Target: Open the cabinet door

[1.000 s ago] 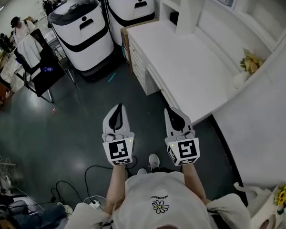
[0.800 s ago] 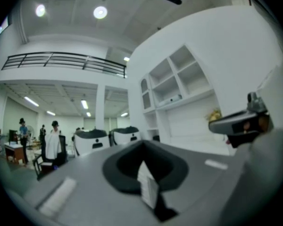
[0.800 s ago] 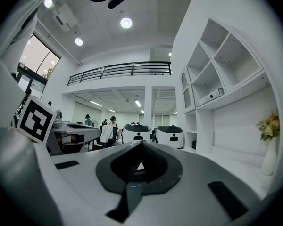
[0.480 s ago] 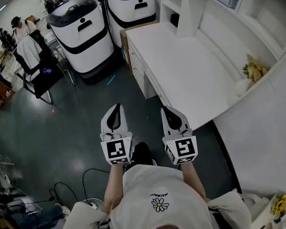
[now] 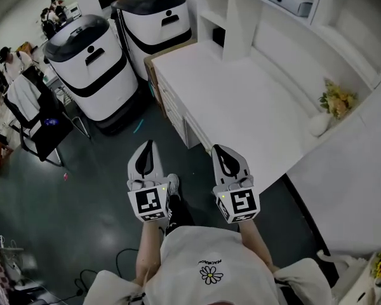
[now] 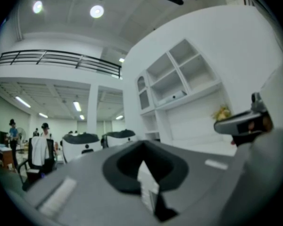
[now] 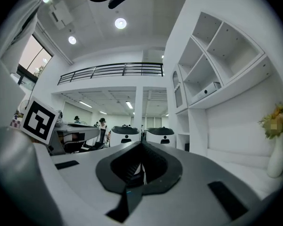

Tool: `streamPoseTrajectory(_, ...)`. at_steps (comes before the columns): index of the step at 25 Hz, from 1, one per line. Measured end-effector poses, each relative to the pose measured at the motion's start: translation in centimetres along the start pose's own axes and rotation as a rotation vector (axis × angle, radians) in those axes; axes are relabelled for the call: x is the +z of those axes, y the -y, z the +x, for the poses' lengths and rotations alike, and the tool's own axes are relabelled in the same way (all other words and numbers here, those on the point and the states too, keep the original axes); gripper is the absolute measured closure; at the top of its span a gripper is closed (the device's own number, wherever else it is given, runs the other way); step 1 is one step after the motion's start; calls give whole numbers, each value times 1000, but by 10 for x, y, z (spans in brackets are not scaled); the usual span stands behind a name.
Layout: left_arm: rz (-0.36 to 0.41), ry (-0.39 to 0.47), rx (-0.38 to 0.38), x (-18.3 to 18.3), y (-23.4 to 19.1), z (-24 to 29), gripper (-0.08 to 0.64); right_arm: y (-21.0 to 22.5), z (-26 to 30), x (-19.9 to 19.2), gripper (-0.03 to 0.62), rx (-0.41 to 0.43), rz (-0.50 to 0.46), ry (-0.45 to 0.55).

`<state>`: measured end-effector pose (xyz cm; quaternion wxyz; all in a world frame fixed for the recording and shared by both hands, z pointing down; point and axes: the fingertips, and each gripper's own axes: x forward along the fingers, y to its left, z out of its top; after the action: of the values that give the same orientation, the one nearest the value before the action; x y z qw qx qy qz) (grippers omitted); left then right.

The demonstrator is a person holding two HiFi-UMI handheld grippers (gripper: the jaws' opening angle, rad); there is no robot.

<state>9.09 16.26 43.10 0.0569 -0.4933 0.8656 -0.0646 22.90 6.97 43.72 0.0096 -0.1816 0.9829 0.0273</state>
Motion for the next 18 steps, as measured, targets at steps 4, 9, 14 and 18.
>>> streamPoseTrajectory(4, -8, 18, -21, 0, -17, 50, 554, 20, 36, -6, 592, -58, 25, -17)
streamPoseTrajectory(9, -29, -5, -76, -13, -40, 109, 554, 21, 100, -7, 592, -78, 18, -38)
streamPoseTrajectory(14, -44, 12, -126, -14, -76, 177, 554, 19, 181, -2, 592, -85, -5, -54)
streamPoseTrajectory(18, -68, 19, -149, -19, -111, 234, 554, 21, 246, 3, 592, -106, -14, -63)
